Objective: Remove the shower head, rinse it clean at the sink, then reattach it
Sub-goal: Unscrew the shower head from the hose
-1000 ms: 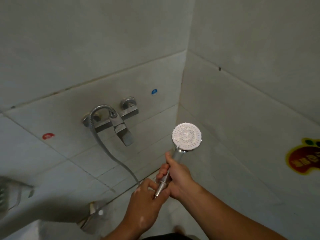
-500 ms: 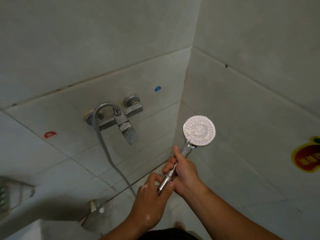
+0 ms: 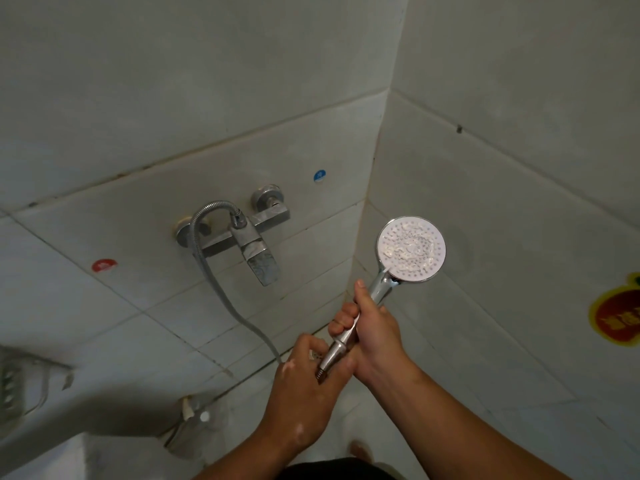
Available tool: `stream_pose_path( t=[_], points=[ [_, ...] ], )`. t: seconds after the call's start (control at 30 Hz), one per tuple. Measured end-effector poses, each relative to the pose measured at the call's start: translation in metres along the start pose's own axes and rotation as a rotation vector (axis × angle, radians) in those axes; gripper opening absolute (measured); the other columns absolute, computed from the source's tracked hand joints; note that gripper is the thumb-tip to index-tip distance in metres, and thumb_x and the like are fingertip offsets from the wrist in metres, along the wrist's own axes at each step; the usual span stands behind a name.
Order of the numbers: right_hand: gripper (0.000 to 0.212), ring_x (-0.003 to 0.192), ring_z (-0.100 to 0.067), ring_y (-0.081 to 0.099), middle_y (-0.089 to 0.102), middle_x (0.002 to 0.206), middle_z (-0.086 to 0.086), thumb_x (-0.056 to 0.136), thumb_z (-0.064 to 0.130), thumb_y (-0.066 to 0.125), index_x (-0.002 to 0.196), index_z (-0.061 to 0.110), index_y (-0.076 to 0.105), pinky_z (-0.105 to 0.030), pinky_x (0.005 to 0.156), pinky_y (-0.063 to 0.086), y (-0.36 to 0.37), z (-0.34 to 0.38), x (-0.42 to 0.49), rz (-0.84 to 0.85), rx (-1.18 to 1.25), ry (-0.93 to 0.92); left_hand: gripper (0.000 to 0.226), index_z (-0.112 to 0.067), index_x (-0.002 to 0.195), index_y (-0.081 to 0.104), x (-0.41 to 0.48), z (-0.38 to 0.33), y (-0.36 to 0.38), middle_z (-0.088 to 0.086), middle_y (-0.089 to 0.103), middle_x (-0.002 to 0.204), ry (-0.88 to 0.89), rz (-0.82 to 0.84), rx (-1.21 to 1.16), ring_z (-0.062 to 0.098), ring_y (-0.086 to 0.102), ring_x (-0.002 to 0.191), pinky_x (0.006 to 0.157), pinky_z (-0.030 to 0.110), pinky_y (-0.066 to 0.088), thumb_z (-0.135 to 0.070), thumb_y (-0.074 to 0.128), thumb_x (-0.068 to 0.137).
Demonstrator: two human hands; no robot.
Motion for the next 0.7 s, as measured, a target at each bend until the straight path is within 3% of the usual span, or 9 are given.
stream_pose_path(
  t=[0.07, 0.2, 0.27, 0.37, 0.43, 0.5, 0.7],
  points=[
    [0.028, 0.044, -0.01, 0.033, 0.033, 0.056, 0.003, 0.098, 0.029, 0.066, 0.082, 0.019, 0.046, -0.025, 0.043, 0.035, 0.001, 0.001, -0.001, 0.004, 0.002, -0.006, 0.026, -0.024, 0.08, 0.049, -0.002, -0.001, 0.0, -0.01, 0.055, 0.051, 0.022, -0.025, 0.004, 0.002, 0.049, 0.047, 0.05, 0.015, 0.037, -0.041, 0.064, 0.093],
    [0.031, 0.044, -0.01, 0.032, 0.032, 0.057, 0.003, 0.098, 0.029, 0.066, 0.079, 0.02, 0.043, -0.025, 0.043, 0.033, 0.003, 0.002, -0.002, 0.021, 0.003, -0.001, 0.039, -0.022, 0.071, 0.056, -0.002, -0.004, 0.001, 0.0, 0.061, 0.05, 0.019, -0.002, 0.042, 0.004, 0.054, 0.046, 0.052, 0.014, 0.039, -0.036, 0.043, 0.105],
    [0.031, 0.044, -0.01, 0.033, 0.033, 0.057, 0.003, 0.099, 0.029, 0.065, 0.079, 0.02, 0.043, -0.025, 0.043, 0.034, 0.003, 0.003, -0.003, 0.025, -0.011, -0.003, 0.045, -0.023, 0.07, 0.061, -0.001, -0.004, 0.0, -0.008, 0.058, 0.046, 0.011, 0.013, 0.08, 0.003, 0.054, 0.046, 0.054, 0.013, 0.038, -0.03, 0.038, 0.107],
    [0.032, 0.044, -0.01, 0.033, 0.034, 0.056, 0.003, 0.099, 0.029, 0.065, 0.078, 0.019, 0.044, -0.025, 0.043, 0.035, 0.004, 0.004, -0.005, 0.022, -0.022, -0.012, 0.037, -0.029, 0.072, 0.06, 0.0, -0.002, 0.0, -0.011, 0.056, 0.049, 0.003, 0.035, 0.036, 0.003, 0.051, 0.048, 0.056, 0.024, 0.041, -0.042, 0.043, 0.102],
    [0.031, 0.044, -0.01, 0.033, 0.033, 0.056, 0.003, 0.099, 0.029, 0.065, 0.078, 0.019, 0.044, -0.025, 0.043, 0.035, 0.004, 0.005, -0.005, 0.019, -0.029, -0.022, 0.023, -0.029, 0.084, 0.055, -0.001, 0.0, 0.001, -0.005, 0.058, 0.056, 0.008, 0.032, 0.0, 0.003, 0.049, 0.049, 0.052, 0.018, 0.037, -0.05, 0.056, 0.094],
    [0.03, 0.044, -0.01, 0.034, 0.033, 0.056, 0.003, 0.099, 0.03, 0.065, 0.079, 0.019, 0.045, -0.025, 0.043, 0.036, 0.005, 0.005, -0.004, 0.024, -0.029, -0.024, 0.024, -0.027, 0.085, 0.05, -0.002, 0.001, 0.002, -0.003, 0.055, 0.055, 0.028, 0.008, 0.006, 0.003, 0.046, 0.047, 0.049, 0.016, 0.036, -0.044, 0.063, 0.092],
    [0.032, 0.045, -0.01, 0.031, 0.031, 0.057, 0.003, 0.099, 0.029, 0.065, 0.078, 0.02, 0.042, -0.025, 0.044, 0.033, 0.006, 0.011, -0.004, 0.034, -0.023, -0.028, 0.039, -0.025, 0.072, 0.059, 0.002, -0.003, 0.004, -0.005, 0.051, 0.048, 0.037, 0.029, 0.025, 0.005, 0.046, 0.044, 0.053, 0.031, 0.04, -0.032, 0.04, 0.106]
  ],
)
Point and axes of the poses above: each hand's wrist, its own x-axis towards the middle knuckle, its own y-axis out of the palm, z = x × y, the point moved 6 cm from there along x, towards the middle knuckle
